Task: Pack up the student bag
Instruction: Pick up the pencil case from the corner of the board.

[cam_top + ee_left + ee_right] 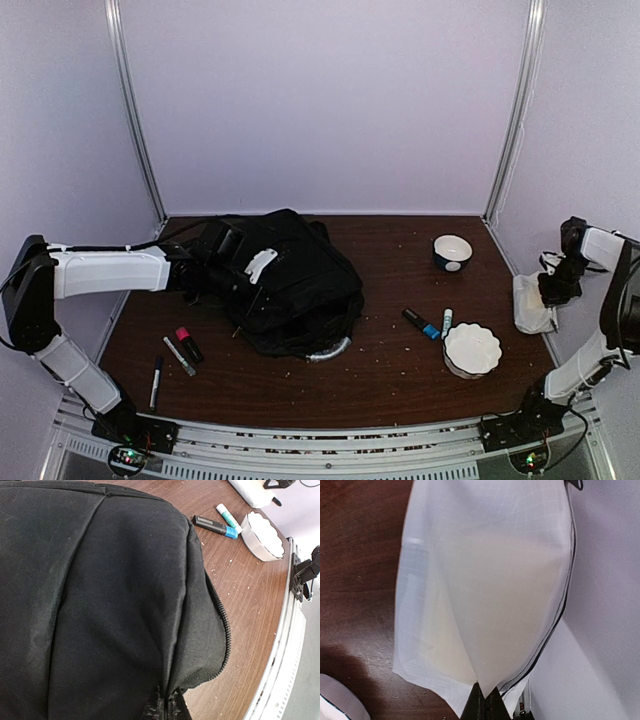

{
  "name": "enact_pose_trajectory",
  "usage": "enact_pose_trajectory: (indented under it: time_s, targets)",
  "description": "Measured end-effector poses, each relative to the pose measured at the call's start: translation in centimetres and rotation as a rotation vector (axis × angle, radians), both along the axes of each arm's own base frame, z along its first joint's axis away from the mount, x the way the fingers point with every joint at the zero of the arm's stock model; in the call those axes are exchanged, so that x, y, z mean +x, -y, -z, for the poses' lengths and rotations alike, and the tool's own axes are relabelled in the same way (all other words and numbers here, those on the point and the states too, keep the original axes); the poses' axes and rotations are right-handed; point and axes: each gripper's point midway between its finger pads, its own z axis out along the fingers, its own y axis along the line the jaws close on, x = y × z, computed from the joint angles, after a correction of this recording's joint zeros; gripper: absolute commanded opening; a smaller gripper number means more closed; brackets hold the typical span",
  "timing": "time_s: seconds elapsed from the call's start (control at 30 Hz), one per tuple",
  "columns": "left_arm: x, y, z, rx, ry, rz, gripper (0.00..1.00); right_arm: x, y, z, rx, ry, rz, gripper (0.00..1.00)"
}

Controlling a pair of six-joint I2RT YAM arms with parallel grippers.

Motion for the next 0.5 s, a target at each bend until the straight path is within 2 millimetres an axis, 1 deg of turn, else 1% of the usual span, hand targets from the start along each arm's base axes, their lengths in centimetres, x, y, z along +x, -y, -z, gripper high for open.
enact_pose_trajectory:
  time_s: [0.07, 0.1, 0.17, 0.2, 0.23, 0.4, 0.47, 0.5]
  targets:
    - [0.0, 0.0, 0.0, 0.000, 0.000, 0.000, 0.00, 0.7, -0.7, -1.1, -0.009, 0.028, -0.035, 0.00]
    - [0.0, 0.0, 0.0, -0.001, 0.001, 0.000, 0.00, 1.2, -1.4, -1.9, -0.017, 0.048, -0.065, 0.00]
    - [0.0, 0.0, -0.1, -0.002, 0.003, -0.001, 0.00, 2.4, -3.1, -3.5, -0.029, 0.093, -0.134, 0.00]
    - [0.0, 0.0, -0.1, -0.002, 0.004, -0.001, 0.00, 2.9, -3.6, -4.5, -0.036, 0.118, -0.155, 0.00]
    - [0.0, 0.0, -0.1, -0.002, 0.003, -0.001, 0.00, 3.4, -4.5, -5.0, -0.039, 0.133, -0.189, 0.00]
    - [0.0, -0.1, -0.1, 0.003, 0.001, -0.003, 0.00, 6.1, -8.4, -9.5, -0.067, 0.241, -0.327, 0.00]
    - [0.0, -0.1, -0.2, 0.006, 0.001, -0.005, 0.00, 6.8, -10.6, -11.2, -0.076, 0.273, -0.398, 0.00]
    - [0.0, -0.1, -0.2, 0.007, 0.002, -0.006, 0.00, 7.2, -12.3, -12.3, -0.079, 0.296, -0.455, 0.00]
